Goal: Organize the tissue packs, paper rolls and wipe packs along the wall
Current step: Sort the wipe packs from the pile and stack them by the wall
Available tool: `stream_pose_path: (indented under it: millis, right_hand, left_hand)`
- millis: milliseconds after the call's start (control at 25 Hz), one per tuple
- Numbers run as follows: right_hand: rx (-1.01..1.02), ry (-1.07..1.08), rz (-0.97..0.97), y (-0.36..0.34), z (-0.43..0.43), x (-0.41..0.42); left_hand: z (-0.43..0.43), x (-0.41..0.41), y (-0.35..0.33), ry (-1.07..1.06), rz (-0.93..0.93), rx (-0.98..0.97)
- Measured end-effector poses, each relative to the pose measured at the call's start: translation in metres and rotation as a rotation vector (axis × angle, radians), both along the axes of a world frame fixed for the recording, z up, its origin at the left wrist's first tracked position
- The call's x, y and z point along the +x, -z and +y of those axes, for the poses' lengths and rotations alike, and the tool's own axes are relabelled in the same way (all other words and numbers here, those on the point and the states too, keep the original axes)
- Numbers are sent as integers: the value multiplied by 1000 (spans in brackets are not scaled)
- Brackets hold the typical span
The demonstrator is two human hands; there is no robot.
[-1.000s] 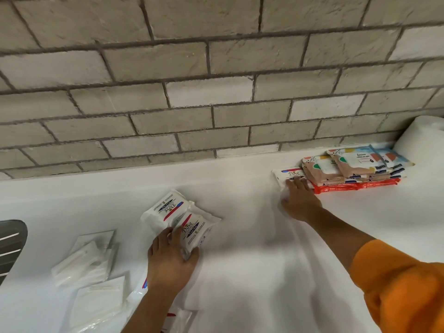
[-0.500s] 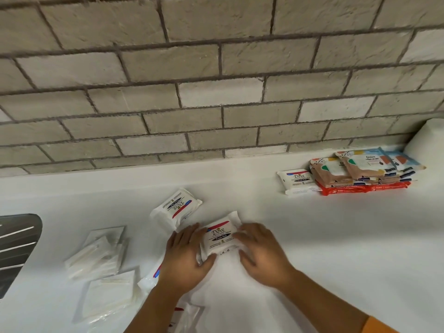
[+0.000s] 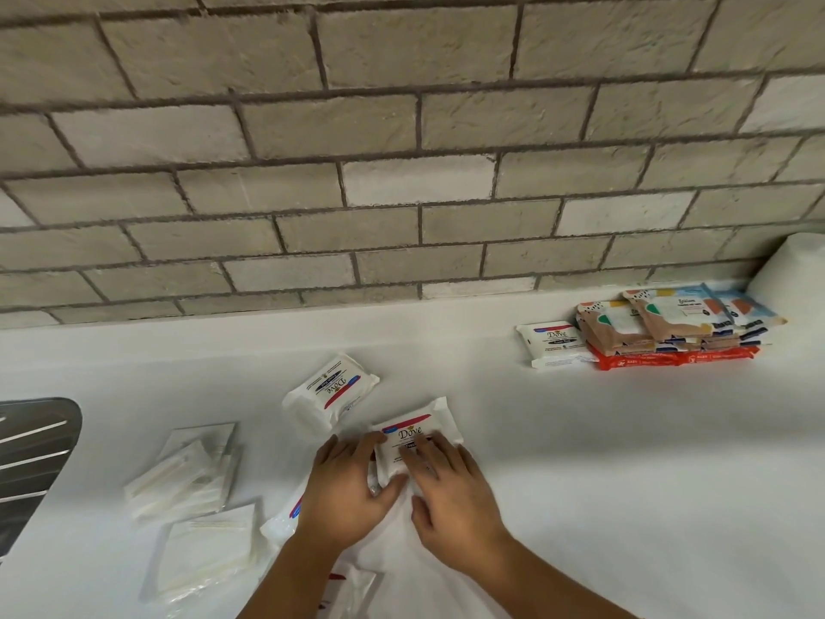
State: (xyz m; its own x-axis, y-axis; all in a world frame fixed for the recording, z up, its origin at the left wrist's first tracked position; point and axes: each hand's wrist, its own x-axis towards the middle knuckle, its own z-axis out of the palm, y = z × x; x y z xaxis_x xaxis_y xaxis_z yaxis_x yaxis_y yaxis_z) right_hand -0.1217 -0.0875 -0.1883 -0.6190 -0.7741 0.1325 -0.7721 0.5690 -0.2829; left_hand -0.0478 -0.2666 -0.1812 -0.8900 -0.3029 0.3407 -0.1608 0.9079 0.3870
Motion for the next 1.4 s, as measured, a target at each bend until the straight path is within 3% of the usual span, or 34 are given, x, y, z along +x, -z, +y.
stream_pose_path:
  millis: [240, 320, 440, 560, 640, 880, 1160, 1400]
  right_hand:
    - [-1, 14, 82, -3, 3, -25]
    - [54, -8, 75, -9, 0, -41]
    - [234, -83, -96, -23, -11, -70]
    - [367, -155, -177, -37, -25, -96]
    - [338, -201, -160, -39, -31, -105]
    - [193, -70, -133, -46, -16, -147]
    - [233, 74, -38, -55, 15, -222]
    - [327, 46, -6, -52, 14, -244]
  left_hand:
    - [-3, -1, -7, -35, -4, 142]
    - [-5, 2, -11, -157, -31, 70]
    - [-6, 12, -19, -359, -244, -73]
    - [-6, 26, -29, -418, -554, 29]
    - [-8, 30, -31, -409, -642, 137]
    - [-8, 33, -33, -449, -430, 239]
    - [2, 24, -47, -376, -63, 650]
    - [8, 20, -56, -379, 4, 895]
